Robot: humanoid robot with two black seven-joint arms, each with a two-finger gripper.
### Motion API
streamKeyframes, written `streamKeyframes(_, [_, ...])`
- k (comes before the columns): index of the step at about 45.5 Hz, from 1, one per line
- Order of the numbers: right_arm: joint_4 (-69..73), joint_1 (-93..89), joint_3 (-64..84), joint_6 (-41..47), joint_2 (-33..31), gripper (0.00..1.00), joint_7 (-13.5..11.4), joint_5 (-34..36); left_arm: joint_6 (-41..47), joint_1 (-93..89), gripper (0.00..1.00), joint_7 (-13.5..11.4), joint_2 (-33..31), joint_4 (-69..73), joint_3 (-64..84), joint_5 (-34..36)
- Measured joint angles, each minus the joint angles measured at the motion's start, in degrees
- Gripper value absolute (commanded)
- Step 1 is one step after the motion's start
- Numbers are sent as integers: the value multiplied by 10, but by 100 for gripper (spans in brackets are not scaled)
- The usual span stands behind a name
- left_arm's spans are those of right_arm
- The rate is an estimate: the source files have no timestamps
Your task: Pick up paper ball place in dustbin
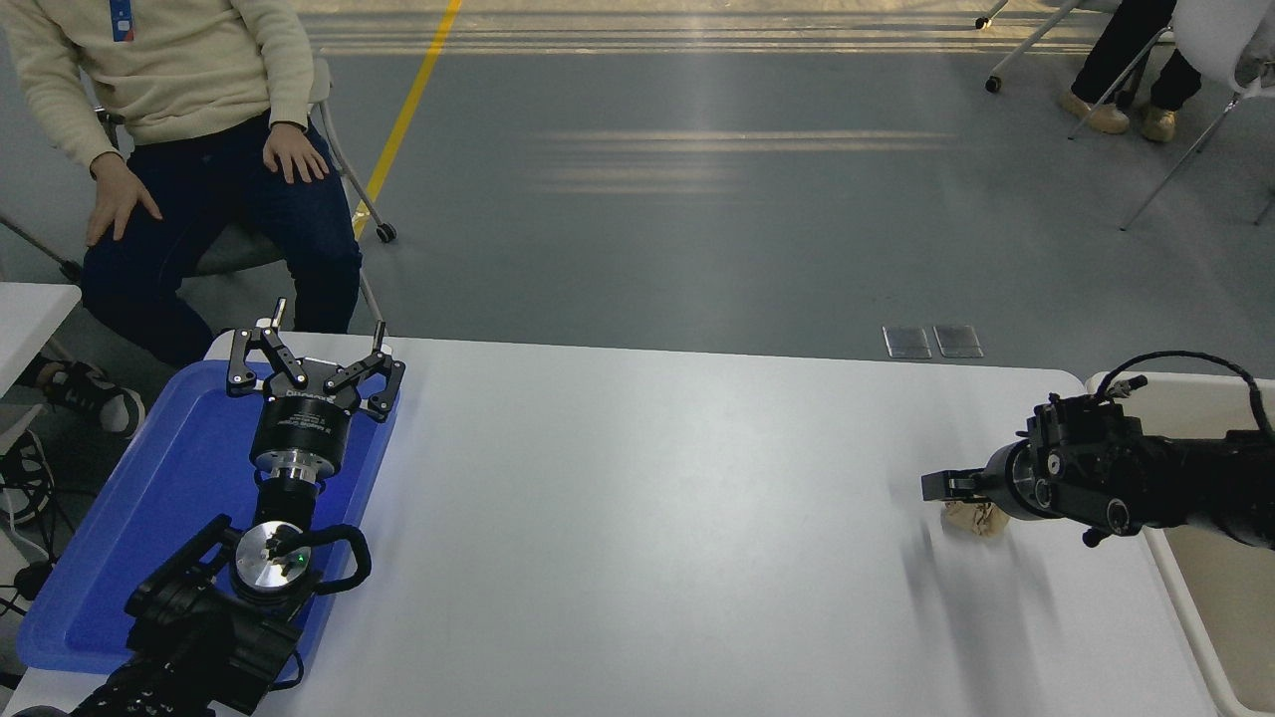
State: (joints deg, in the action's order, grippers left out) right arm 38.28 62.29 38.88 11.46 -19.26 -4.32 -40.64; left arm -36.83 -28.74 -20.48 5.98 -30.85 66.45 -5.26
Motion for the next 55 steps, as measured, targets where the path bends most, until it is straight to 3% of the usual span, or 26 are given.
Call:
streamKeyframes(11, [-8, -12, -1, -8, 7, 93, 0, -2, 0, 0, 100, 0, 0, 0, 0, 0])
streamKeyframes(21, [-16, -21, -2, -10, 13, 77, 0, -4, 0, 0, 100, 0, 0, 0, 0, 0])
streamKeyframes(28, [-21, -26, -2, -11, 16, 53, 0, -5, 0, 0, 100, 0, 0, 0, 0, 0])
streamKeyframes(35, [-24, -31, -2, -11, 19, 36, 0, -7, 0, 0, 100, 0, 0, 0, 0, 0])
streamKeyframes(37, [-26, -32, -2, -12, 20, 26, 0, -7, 0, 0, 100, 0, 0, 0, 0, 0])
streamKeyframes(39, [-27, -33, -2, -12, 20, 4, 0, -7, 0, 0, 100, 0, 0, 0, 0, 0])
streamKeyframes(40, [-28, -33, -2, -12, 21, 0, 0, -7, 0, 0, 100, 0, 0, 0, 0, 0])
streamKeyframes(55, [-30, -36, -2, -12, 23, 0, 4, -7, 0, 0, 100, 0, 0, 0, 0, 0])
